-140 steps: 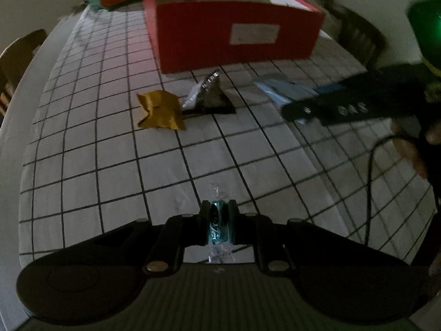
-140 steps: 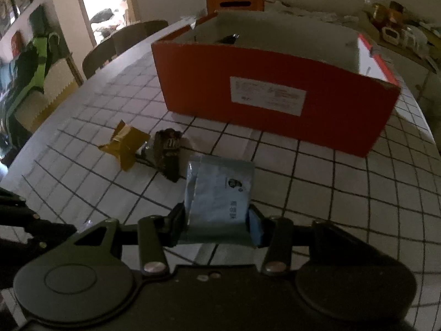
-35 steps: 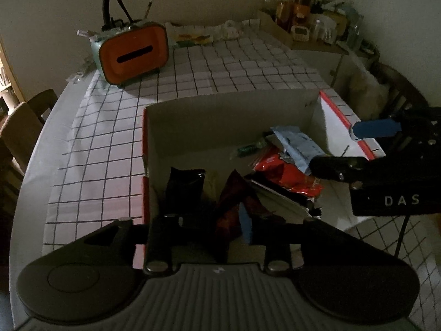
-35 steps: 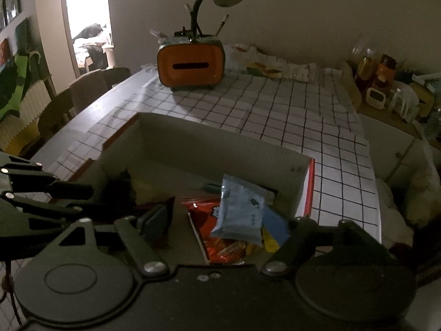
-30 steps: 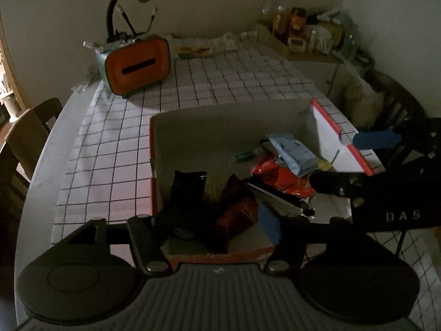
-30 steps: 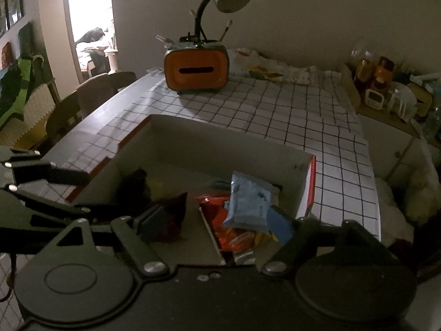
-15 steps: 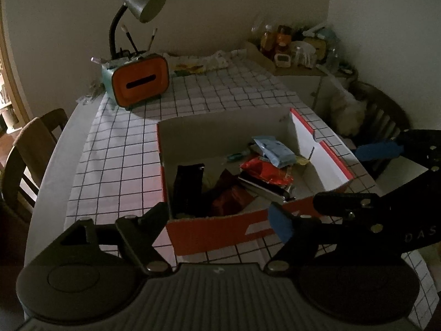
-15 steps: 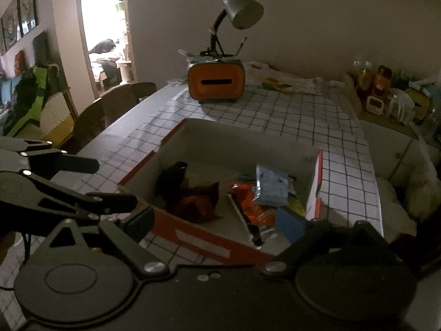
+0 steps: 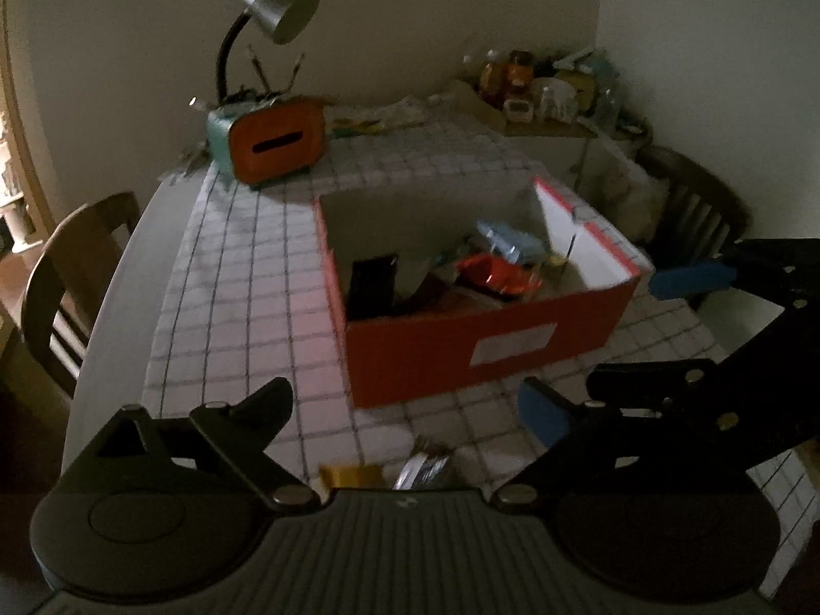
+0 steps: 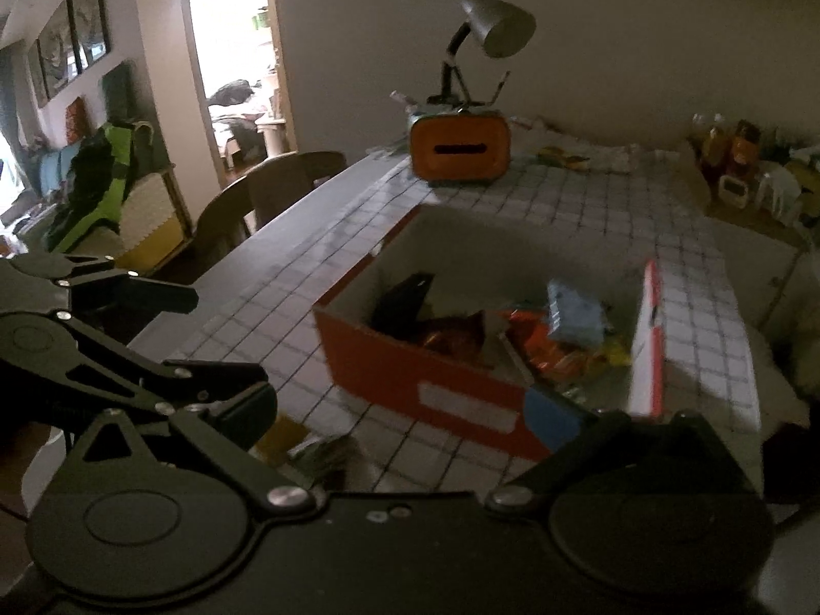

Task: Organize snacks
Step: 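Move both tools back toward the gold wrapper and dark foil bag, then grasp the gold wrapper with the left tool while the right tool grasps the dark foil bag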

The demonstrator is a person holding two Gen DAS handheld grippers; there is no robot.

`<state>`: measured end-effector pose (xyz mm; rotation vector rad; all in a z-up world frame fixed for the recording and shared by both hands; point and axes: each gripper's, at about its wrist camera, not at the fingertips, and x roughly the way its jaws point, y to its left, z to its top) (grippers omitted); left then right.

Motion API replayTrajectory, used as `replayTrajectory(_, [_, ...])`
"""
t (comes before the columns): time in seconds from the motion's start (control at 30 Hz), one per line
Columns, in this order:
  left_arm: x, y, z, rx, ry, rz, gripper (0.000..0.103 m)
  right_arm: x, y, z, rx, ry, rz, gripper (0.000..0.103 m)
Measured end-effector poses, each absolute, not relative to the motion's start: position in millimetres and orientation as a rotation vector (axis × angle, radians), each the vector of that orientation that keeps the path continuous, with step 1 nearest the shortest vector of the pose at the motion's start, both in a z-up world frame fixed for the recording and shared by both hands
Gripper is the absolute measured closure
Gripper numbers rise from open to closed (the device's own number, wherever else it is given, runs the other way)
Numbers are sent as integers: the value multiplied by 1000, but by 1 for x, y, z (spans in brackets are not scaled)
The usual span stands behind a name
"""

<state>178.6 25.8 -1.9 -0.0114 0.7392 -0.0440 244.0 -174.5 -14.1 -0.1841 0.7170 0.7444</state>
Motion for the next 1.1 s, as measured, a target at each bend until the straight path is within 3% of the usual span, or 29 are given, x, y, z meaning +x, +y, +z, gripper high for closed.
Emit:
replayTrajectory(0.67, [190,61,-95,-44,965,55,7,230,-126,-90,-454,781,959,1])
replayTrajectory(0.87, [209,68,-107,-84,998,85,7,241,-110,-110,-531,777,1008,5])
replayTrajectory(1.1, [227,74,-117,-144,1030,103,7,259,-95,-130,-544,814,1028,21])
